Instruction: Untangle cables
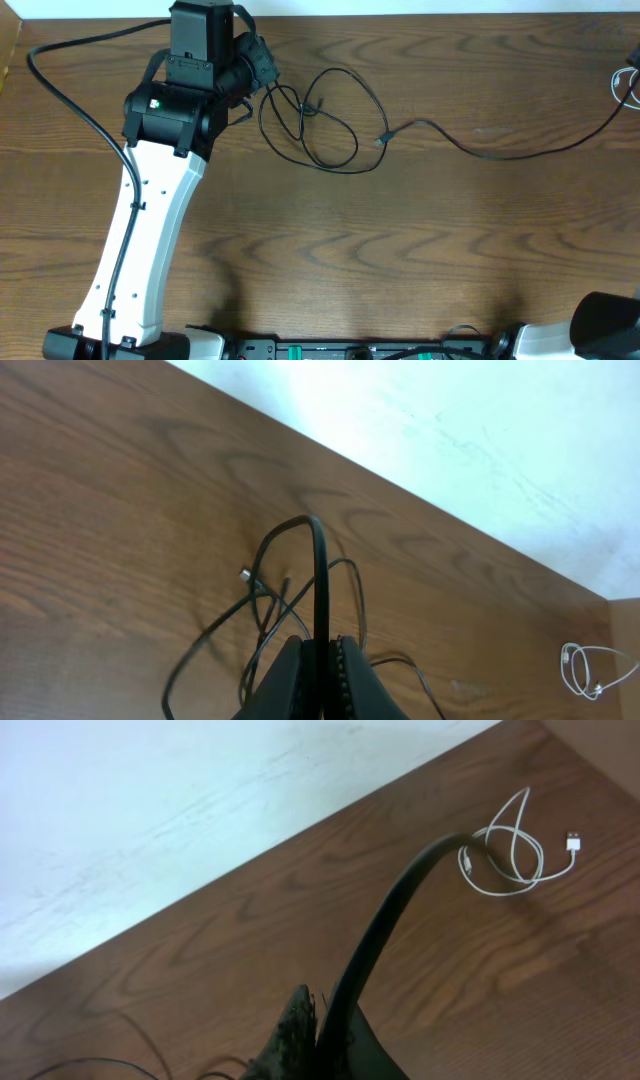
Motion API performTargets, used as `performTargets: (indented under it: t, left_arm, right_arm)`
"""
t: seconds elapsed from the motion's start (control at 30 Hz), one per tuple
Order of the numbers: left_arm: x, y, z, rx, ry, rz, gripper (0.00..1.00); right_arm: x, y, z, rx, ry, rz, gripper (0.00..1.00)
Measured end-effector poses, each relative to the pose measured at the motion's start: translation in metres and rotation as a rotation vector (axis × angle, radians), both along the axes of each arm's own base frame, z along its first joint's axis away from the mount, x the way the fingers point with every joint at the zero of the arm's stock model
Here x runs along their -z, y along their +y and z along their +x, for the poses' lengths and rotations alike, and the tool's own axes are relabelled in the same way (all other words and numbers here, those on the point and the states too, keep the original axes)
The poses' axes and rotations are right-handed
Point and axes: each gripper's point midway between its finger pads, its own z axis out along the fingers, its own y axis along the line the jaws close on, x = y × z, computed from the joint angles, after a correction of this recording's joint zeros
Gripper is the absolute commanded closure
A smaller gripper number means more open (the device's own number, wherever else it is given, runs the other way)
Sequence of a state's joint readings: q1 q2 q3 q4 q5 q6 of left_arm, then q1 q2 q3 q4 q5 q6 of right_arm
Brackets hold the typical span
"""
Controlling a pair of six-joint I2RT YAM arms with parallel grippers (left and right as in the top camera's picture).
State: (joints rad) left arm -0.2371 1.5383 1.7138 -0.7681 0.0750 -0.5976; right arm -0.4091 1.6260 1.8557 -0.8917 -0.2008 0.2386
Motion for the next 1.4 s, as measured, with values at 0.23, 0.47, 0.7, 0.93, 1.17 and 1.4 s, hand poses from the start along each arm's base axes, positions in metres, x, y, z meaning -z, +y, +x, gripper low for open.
performTargets:
  t: [0.23,0.47,0.7,0.93,1.17,1.4]
  left_arm:
    - [0.003,0.001,-0.002,-0.002,0.015,0.006,0.93]
    - [0.003,0.001,-0.002,-0.002,0.015,0.006,0.93]
    - [0.003,0.001,-0.002,-0.002,0.015,0.006,0.93]
    - [0.003,0.001,-0.002,-0.002,0.015,0.006,0.92]
    - [0.003,0.001,-0.003,-0.002,0.016,0.005,0.93]
    - [0.003,-0.001,-0.003,0.009,0.018,-0.004,0.93]
  right_arm:
    - [0.040,-0.024,0.026,0.046,0.062,-0.008,0.99]
    - [0.093,-0.080,0.040,0.178,0.147,-0.047,0.94]
    - [0.141,-0.115,0.037,0.203,0.214,0.013,0.01]
    - [0.118,-0.025,0.066,-0.236,0.139,0.045,0.01]
    - [0.136,0.154,0.064,-0.754,0.257,-0.051,0.03]
    - [0.209,0.193,0.026,-0.924,0.567,-0.107,0.04]
